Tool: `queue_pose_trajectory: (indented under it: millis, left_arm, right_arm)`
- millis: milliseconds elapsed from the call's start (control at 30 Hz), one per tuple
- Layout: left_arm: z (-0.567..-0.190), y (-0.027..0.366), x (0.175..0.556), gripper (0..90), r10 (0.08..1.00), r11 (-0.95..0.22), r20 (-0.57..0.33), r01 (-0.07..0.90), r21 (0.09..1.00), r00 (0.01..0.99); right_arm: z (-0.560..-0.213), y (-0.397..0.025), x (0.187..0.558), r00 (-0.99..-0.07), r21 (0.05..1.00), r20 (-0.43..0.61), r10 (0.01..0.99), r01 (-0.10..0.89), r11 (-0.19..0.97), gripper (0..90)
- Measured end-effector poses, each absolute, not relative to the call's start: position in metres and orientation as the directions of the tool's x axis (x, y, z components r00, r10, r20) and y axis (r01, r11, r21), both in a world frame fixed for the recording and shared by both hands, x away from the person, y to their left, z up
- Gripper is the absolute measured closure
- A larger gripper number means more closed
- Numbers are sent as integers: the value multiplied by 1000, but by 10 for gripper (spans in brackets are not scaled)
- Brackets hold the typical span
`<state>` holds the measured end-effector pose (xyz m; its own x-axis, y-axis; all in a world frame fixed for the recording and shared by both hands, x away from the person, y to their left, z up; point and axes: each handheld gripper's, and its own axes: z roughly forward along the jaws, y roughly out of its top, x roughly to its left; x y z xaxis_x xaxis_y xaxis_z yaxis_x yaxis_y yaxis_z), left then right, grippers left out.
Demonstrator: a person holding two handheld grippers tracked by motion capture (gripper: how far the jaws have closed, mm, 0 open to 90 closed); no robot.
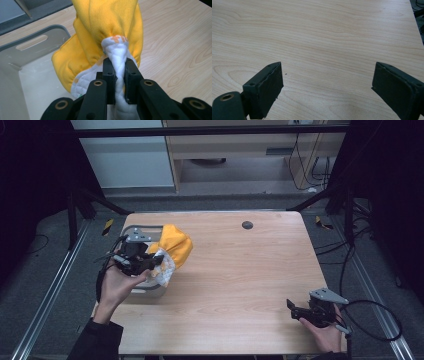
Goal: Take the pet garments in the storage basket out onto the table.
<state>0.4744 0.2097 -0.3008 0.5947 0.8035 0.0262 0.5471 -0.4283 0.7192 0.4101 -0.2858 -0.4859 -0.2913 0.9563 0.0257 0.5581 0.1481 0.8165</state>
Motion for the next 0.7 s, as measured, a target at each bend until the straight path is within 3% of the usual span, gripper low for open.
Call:
queue_pose_trajectory:
  millis: [700]
  left_arm:
    - [-305, 171, 475, 818, 737, -492, 26, 509, 706, 676]
  right_arm:
    - [-485, -286, 410, -293, 820, 26, 956, 553, 147, 97]
